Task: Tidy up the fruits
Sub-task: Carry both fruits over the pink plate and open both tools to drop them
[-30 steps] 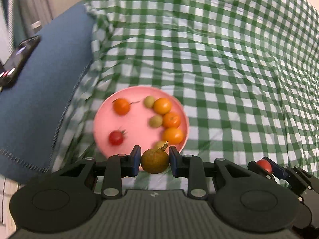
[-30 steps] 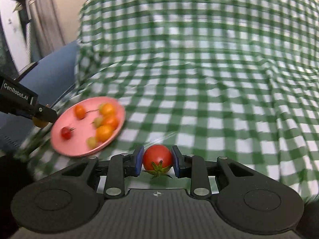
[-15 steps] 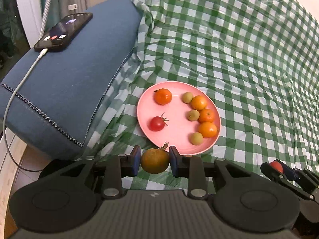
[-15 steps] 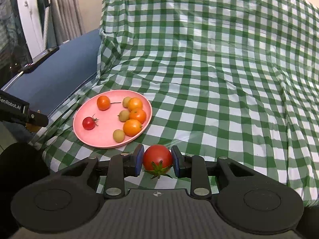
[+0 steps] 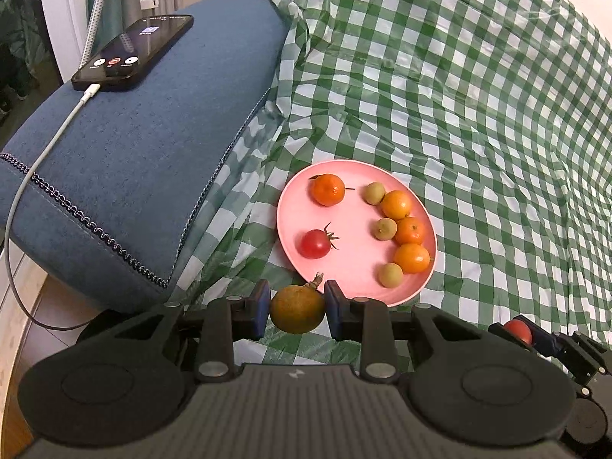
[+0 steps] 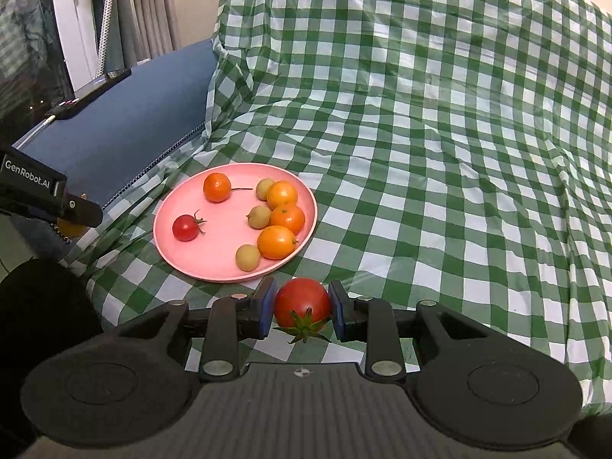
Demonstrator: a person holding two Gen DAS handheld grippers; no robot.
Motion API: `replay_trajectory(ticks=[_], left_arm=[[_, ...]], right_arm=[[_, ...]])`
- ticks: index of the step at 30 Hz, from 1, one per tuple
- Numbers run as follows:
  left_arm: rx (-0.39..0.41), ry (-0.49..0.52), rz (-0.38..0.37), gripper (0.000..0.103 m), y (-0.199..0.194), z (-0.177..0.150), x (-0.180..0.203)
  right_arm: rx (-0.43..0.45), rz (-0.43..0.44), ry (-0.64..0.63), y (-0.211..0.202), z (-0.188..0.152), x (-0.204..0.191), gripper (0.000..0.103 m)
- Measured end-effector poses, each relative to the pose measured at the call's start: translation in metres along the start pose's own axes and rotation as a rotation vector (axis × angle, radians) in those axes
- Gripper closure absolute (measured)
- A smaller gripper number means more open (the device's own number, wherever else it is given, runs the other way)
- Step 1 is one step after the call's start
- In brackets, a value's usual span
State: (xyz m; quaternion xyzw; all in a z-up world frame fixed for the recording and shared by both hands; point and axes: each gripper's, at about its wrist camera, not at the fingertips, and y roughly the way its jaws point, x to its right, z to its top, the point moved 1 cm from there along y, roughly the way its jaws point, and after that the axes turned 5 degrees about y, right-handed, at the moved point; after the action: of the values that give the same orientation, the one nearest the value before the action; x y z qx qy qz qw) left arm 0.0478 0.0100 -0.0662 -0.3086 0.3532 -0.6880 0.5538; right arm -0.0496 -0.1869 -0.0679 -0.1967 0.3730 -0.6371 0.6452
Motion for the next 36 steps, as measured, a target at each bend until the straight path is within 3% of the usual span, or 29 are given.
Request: replay_trajectory(ticks=[13, 36], left_arm=[[-0.001, -0.007, -0.001, 0.069, 0.019, 0.017, 0.003], [-0.047, 0.017, 0.017, 0.069, 0.093, 0.062, 0.016]], right_arm=[[0.014, 0.039, -0.009, 0.021, 0.021, -0.012, 0.072], [-0.019, 0.102, -0.050, 0.094, 0.049, -0.028, 0.072]])
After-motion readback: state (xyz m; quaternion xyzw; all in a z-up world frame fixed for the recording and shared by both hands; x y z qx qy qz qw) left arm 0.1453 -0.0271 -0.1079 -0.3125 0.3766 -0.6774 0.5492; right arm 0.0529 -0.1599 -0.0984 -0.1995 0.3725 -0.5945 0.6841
